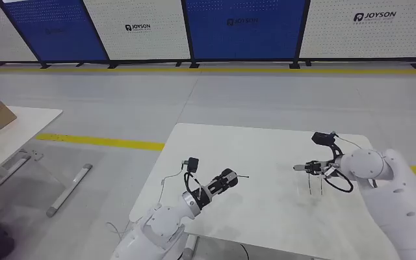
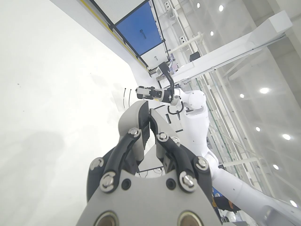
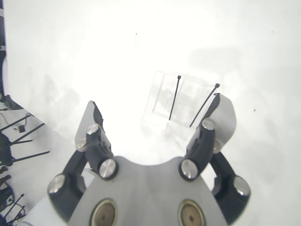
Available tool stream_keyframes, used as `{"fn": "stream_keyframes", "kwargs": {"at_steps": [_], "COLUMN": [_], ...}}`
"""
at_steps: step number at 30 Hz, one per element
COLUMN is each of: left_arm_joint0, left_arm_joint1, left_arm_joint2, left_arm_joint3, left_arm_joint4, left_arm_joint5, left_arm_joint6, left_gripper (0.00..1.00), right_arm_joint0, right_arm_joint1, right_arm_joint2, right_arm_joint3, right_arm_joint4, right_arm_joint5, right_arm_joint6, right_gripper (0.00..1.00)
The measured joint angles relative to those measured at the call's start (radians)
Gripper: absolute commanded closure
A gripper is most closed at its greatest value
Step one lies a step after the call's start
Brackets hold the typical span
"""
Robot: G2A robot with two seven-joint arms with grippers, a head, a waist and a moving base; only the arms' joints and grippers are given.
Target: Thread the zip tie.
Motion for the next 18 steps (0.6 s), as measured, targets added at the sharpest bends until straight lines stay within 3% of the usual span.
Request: {"fn": "stream_keyframes", "kwargs": {"at_steps": [4,8,16,18], "left_arm_joint0": [0.000,0.000,0.000,0.000], "left_arm_joint1": [0.000,0.000,0.000,0.000], "left_arm_joint2": [0.000,0.000,0.000,0.000], "left_arm_joint3": [0.000,0.000,0.000,0.000], "left_arm_joint4": [0.000,0.000,0.000,0.000], "left_arm_joint5": [0.000,0.000,0.000,0.000], "left_arm_joint6": [0.000,0.000,0.000,0.000], "left_gripper": [1.00,1.00,1.00,1.00], "right_arm_joint0": [0.021,0.047,0.038,0.032], "right_arm_joint1": [0.003,-0.002,-0.002,-0.003], "right_arm_joint2": [-0.013,-0.057,-0.061,-0.069], "right_arm_joint3": [-0.002,-0.009,-0.014,-0.023], "right_arm_joint4": [-0.017,-0.025,-0.032,-0.061], "right_arm_joint5": [-0.035,-0.076,-0.085,-0.048], "right_arm_joint6": [0.054,0.180,0.139,0.114], "right_gripper": [0.00,0.00,0.00,0.00]}}
